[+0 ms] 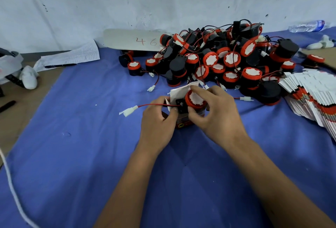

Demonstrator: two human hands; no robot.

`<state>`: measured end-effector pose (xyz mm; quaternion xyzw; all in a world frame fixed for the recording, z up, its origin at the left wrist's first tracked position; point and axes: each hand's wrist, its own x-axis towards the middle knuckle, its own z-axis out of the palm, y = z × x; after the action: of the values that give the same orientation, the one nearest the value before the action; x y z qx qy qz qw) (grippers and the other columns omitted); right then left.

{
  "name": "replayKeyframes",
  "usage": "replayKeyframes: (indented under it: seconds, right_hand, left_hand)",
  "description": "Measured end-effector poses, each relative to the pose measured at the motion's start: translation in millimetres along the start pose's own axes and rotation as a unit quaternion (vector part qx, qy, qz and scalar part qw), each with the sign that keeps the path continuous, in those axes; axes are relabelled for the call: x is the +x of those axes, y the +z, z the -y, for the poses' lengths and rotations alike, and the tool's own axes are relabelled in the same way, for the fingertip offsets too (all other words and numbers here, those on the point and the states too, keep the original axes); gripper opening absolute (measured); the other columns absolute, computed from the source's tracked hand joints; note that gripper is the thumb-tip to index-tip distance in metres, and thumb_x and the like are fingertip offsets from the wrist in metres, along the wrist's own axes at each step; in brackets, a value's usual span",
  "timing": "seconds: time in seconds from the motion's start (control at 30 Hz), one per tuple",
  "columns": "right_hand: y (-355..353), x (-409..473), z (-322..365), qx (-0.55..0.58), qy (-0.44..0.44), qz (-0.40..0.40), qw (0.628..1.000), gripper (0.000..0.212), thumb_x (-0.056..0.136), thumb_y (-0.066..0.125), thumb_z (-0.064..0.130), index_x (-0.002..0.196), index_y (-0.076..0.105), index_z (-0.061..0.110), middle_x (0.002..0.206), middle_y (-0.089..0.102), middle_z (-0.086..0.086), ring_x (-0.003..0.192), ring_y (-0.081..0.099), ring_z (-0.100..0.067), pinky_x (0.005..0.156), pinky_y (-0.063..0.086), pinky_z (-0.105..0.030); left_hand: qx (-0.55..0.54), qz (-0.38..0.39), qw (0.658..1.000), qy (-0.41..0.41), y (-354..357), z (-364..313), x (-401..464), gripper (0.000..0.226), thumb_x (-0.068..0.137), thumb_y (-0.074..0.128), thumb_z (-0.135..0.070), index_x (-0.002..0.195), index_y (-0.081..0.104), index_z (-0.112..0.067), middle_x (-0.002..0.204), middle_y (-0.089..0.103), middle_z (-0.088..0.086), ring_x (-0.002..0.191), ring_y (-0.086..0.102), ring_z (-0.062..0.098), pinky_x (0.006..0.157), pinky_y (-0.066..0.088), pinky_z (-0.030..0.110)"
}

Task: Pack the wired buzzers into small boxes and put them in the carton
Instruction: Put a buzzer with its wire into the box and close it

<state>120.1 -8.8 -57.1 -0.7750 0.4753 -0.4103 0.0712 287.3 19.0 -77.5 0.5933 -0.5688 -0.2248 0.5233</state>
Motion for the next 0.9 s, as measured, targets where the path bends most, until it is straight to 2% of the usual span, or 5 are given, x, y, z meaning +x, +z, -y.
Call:
replayKeyframes:
  seconds: [0.2, 0.33, 0.47, 0.67, 0.9]
  right_hand:
    - [3, 0, -1, -0.001, 0.011, 0.006, 1.000, 0.052, 0.087, 0.075, 0.029, 0.137, 0.063, 0.025, 0.105, 0.050, 0.001, 0.089, 0.050, -0.011, 0.076, 0.051, -0.025]
    - [3, -2, 0, -0.021, 0.017, 0.020, 0.999, 0.040, 0.087, 0.076, 0.025, 0.127, 0.069, 0.020, 0.114, 0.043, -0.001, 0.088, 0.052, -0.016, 0.073, 0.057, -0.035]
    - [5, -2, 2, -0.075, -0.009, 0.013, 0.997, 0.019, 0.086, 0.075, 0.023, 0.104, 0.075, 0.017, 0.107, 0.046, -0.003, 0.097, 0.048, -0.023, 0.067, 0.055, -0.042]
    - [9, -3, 6, -0.097, -0.016, -0.011, 0.995, 0.011, 0.083, 0.080, 0.019, 0.093, 0.078, 0.014, 0.104, 0.054, -0.006, 0.102, 0.042, -0.027, 0.071, 0.052, -0.037]
    - [5, -1, 4, -0.060, -0.080, 0.020, 0.995, 0.012, 0.084, 0.074, 0.006, 0.087, 0.080, 0.015, 0.091, 0.064, 0.003, 0.095, 0.039, -0.016, 0.073, 0.033, -0.017]
  left_hand:
    - [-0.017, -0.060, 0.998, 0.008, 1, -1, 2, 0.023, 0.099, 0.066, -0.023, 0.121, 0.064, -0.022, 0.114, 0.066, -0.008, 0.098, 0.064, 0.003, 0.077, 0.048, 0.013]
    - [-0.003, -0.162, 0.984, 0.075, 1, -6, 0, 0.010, 0.101, 0.053, -0.025, 0.102, 0.063, -0.021, 0.102, 0.065, -0.003, 0.090, 0.062, 0.002, 0.073, 0.043, 0.010]
    - [-0.002, -0.226, 0.967, 0.116, 1, -9, -1, 0.007, 0.102, 0.061, -0.024, 0.096, 0.060, -0.020, 0.086, 0.065, -0.012, 0.083, 0.063, 0.005, 0.073, 0.048, 0.016]
    - [-0.040, -0.231, 0.962, 0.141, 7, -17, -6, 0.019, 0.094, 0.077, -0.019, 0.092, 0.060, -0.026, 0.083, 0.068, -0.015, 0.080, 0.069, 0.008, 0.069, 0.048, 0.012]
    - [0.097, -0.157, 0.959, 0.215, 13, -13, -6, 0.003, 0.093, 0.076, -0.015, 0.097, 0.077, -0.014, 0.093, 0.073, -0.006, 0.091, 0.062, 0.015, 0.080, 0.048, 0.019]
